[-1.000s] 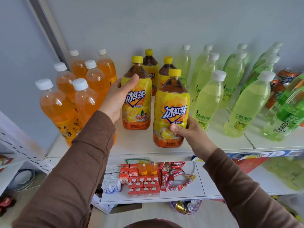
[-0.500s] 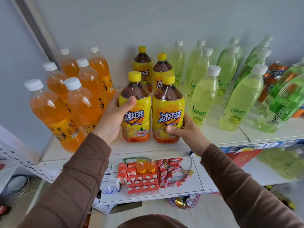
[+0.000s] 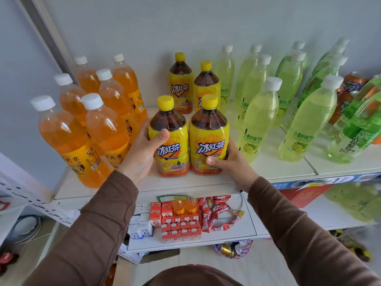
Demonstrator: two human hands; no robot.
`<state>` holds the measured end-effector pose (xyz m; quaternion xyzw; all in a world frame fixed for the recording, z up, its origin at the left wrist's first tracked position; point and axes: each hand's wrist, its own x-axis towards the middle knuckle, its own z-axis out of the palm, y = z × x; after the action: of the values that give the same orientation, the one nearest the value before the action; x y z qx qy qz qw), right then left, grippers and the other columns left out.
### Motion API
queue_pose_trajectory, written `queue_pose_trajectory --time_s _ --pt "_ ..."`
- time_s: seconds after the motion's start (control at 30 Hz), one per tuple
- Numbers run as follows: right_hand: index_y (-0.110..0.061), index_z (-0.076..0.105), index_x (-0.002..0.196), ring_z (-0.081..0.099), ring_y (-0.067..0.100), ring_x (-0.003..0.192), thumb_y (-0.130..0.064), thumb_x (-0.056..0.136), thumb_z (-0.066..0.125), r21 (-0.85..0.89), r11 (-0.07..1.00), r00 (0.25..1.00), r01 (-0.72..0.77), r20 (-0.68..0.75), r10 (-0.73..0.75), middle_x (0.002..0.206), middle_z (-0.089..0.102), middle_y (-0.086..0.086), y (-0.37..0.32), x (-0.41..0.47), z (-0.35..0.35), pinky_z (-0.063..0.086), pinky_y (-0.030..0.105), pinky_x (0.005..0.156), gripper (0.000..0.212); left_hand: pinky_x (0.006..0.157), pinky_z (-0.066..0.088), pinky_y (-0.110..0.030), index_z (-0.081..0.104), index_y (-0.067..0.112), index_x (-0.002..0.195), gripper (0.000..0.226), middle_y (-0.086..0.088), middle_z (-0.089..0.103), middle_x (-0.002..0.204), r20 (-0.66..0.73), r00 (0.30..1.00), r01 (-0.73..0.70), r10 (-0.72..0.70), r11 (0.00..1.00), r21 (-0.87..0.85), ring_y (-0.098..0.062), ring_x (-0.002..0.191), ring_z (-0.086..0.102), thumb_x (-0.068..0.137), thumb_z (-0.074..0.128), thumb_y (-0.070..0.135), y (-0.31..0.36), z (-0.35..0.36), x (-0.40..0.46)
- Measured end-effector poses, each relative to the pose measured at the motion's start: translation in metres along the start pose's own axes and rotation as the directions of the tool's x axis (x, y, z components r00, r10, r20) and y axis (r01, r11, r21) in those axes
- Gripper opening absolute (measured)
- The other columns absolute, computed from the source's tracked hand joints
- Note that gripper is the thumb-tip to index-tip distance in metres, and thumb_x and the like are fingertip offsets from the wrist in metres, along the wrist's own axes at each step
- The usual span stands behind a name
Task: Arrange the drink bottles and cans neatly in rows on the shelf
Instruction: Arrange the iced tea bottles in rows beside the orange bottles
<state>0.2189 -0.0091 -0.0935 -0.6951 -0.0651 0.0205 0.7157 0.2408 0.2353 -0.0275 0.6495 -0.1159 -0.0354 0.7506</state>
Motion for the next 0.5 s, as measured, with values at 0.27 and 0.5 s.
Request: queue_pose_trajectory --time_s 0.27,0.5 --pt "-0.015 0.039 0.146 0.064 0.031 0.125 -0.046 0.066 0.092 -0.056 0.998 0.999 -0.023 0.033 0.025 0.138 0.065 0.011 -0.0031 -0.0002 0.0005 0.056 0.045 0.1 0.101 0.099 0.05 -0.038 0.06 0.033 0.125 0.083 -0.003 0.069 0.128 0.065 0.998 0.016 -0.019 0.999 0.047 -0.023 0.124 0.062 0.052 0.085 0.065 0.0022 -0.0052 -0.002" --pt "-0.016 0.036 0.148 0.064 0.029 0.125 -0.032 0.072 0.091 -0.126 0.992 0.999 0.017 0.029 -0.013 0.139 0.063 0.012 -0.006 -0.002 0.0002 0.056 0.047 0.102 0.095 0.091 0.054 -0.027 0.054 0.03 0.134 0.092 -0.002 0.066 0.131 0.059 0.998 -0.002 -0.002 0.998 0.063 -0.019 0.122 0.062 0.054 0.089 0.06 0.0071 -0.0062 -0.0042"
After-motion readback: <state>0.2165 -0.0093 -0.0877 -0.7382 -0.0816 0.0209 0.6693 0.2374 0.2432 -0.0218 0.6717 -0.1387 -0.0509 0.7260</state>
